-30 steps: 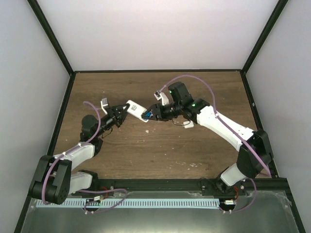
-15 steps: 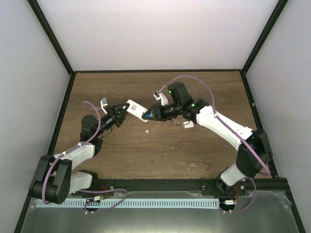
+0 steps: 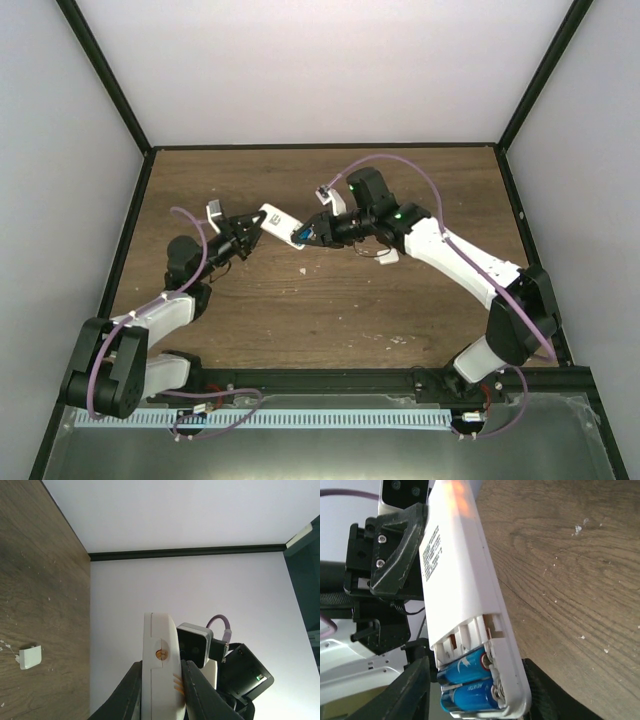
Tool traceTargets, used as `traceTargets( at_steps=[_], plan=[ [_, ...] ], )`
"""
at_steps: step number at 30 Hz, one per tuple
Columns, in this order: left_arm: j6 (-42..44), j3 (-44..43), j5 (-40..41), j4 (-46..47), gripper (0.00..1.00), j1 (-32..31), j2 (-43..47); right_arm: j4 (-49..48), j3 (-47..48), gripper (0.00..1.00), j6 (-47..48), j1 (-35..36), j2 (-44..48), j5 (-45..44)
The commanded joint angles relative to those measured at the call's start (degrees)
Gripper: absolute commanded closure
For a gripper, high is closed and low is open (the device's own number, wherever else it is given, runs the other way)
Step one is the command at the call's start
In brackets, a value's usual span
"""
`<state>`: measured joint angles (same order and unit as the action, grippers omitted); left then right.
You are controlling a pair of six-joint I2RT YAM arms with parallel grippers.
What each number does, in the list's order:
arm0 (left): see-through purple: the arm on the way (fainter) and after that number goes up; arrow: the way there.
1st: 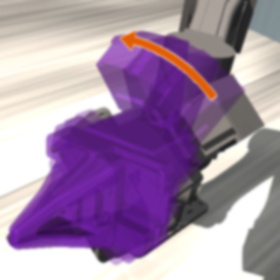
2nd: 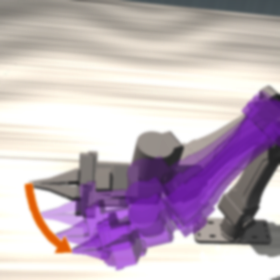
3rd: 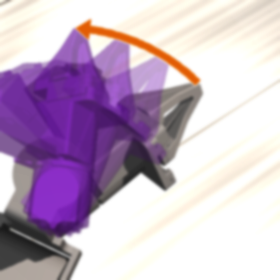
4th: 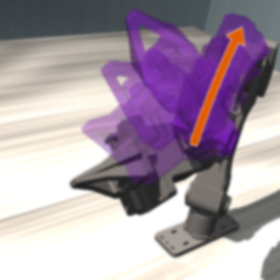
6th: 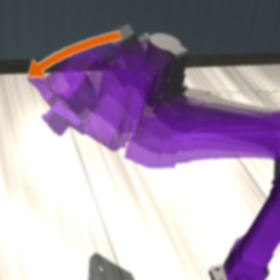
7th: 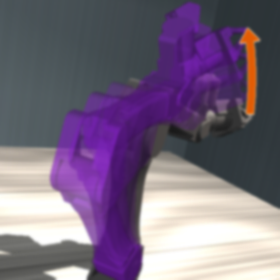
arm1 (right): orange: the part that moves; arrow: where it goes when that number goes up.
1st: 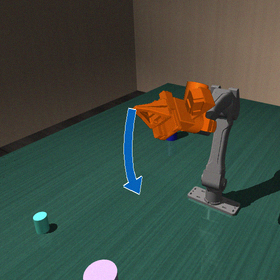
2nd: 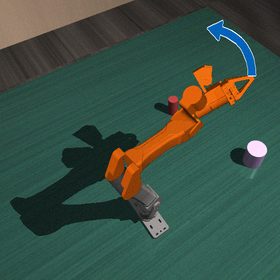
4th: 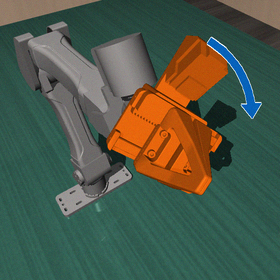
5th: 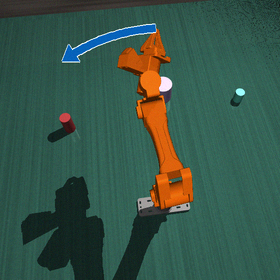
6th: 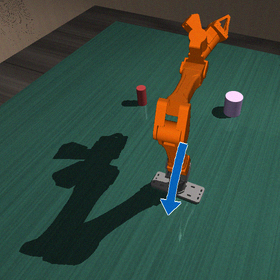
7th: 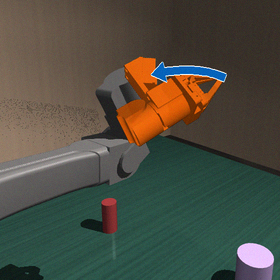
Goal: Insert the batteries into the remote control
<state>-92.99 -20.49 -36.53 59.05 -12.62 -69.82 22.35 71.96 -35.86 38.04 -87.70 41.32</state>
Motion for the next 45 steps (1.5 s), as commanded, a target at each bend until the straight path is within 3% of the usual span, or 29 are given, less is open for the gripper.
traceTargets(
  at_steps=[1,9,30,45],
  plan=[
    [-0.1,-1.2,-0.4,2.1,1.00,0.3,-0.3,-1.5,-0.8,0.57,-0.1,-1.3,1.8,-1.6],
    [-0.1,-1.6,-0.8,2.7,1.00,0.7,-0.4,-7.3,-8.1,0.56,-2.2,-7.7,8.3,3.8],
    [-0.6,-2.4,-1.3,5.2,1.00,0.6,-3.2,-11.1,-8.9,0.57,-5.1,-7.9,3.7,9.7],
    [-1.1,-2.9,-1.3,6.5,1.00,0.7,-4.7,-16.1,-9.0,0.67,-6.8,-7.8,1.3,13.7]
  ],
)
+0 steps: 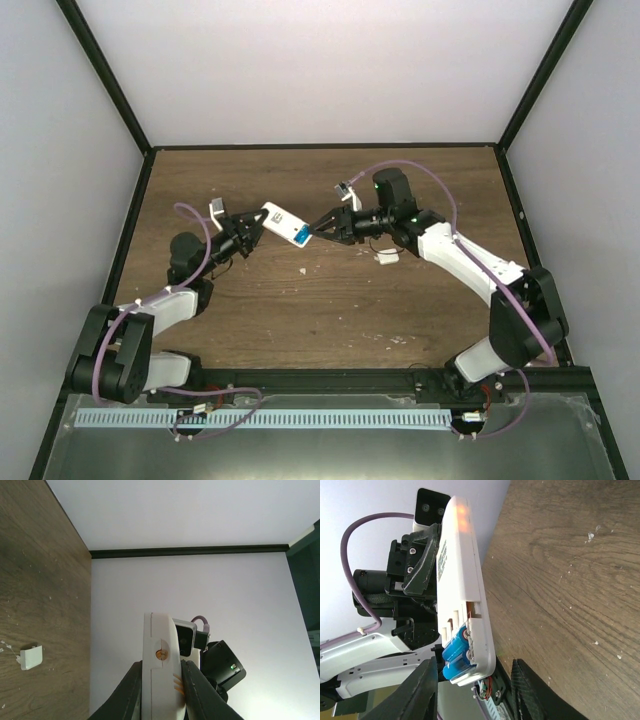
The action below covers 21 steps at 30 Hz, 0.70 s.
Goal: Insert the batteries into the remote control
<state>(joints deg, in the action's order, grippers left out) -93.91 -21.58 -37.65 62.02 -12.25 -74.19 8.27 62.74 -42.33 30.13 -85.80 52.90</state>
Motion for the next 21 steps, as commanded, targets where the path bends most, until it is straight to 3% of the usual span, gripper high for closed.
traceTargets(
  at_steps=[1,21],
  plan=[
    [-0.1,-1.7,-0.1,3.5,1.00,0.2,-0.4,-2.2,0.2,0.68,-0.4,0.0,-0.7,2.2],
    [0.4,-1.6,-0.4,3.9,1.00,0.2,-1.1,-4.1,1.0,0.82,-1.5,0.1,-2.2,3.0]
  ],
)
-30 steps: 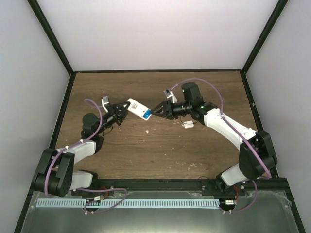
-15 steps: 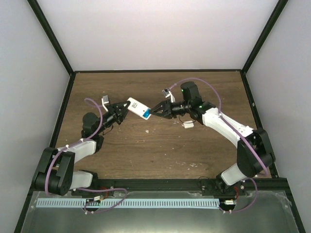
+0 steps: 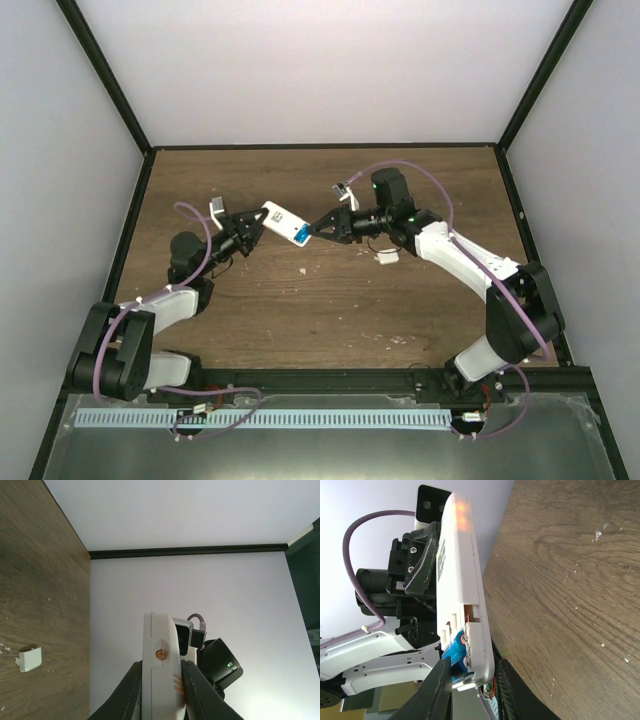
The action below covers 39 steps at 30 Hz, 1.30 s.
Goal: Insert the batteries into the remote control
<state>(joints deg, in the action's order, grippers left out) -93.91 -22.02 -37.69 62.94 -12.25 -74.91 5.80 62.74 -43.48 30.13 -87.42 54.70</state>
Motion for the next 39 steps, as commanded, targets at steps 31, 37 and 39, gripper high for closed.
traceTargets(
  at_steps=[31,37,39],
  plan=[
    [2.0,-2.7,0.0,5.6,1.00,2.1,-6.0,30.8,1.3,0.39,15.2,-7.1,7.2,-39.7],
    [7.8,-3.5,-2.2,1.6,1.00,2.1,-8.7,39.8,2.0,0.28,19.6,-7.3,3.9,-55.5],
    [11.9,-4.3,-3.1,-2.6,1.00,2.1,-8.7,39.6,1.5,0.26,20.1,-7.3,3.2,-57.0]
  ],
)
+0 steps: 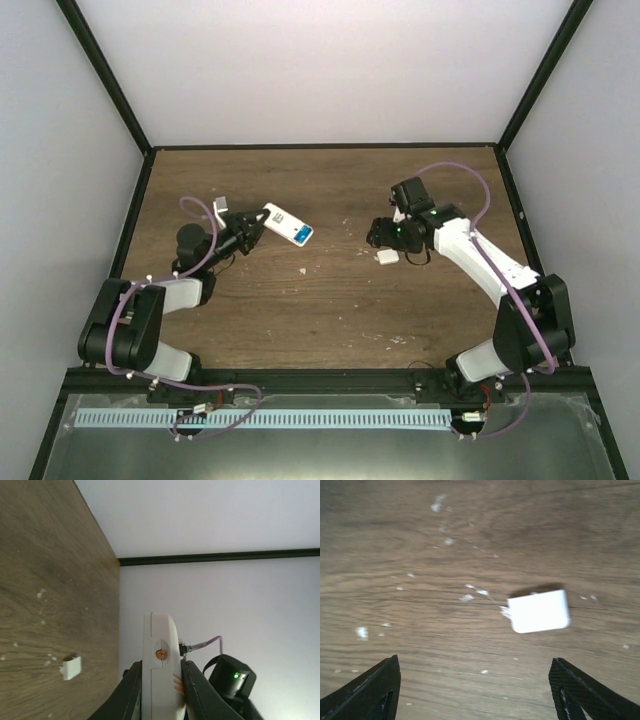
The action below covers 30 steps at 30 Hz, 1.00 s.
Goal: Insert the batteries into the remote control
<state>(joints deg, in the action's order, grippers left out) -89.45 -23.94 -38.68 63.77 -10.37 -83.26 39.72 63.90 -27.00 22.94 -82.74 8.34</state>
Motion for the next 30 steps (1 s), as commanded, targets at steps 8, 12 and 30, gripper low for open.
traceTargets(
  at_steps=[8,12,30],
  plan=[
    [15.2,-3.8,-0.2,-6.4,1.00,-0.2,-3.2,-1.7,-3.9,0.22,6.7,-0.1,-2.5,-11.2],
    [12.9,-2.9,3.4,0.5,1.00,-1.6,-7.4,-7.0,-6.3,0.21,9.1,-0.1,-3.4,-10.6],
    [17.7,-3.7,15.9,1.8,1.00,-8.0,-17.9,-14.5,-9.1,0.17,13.8,-1.9,-10.9,-10.6]
  ],
)
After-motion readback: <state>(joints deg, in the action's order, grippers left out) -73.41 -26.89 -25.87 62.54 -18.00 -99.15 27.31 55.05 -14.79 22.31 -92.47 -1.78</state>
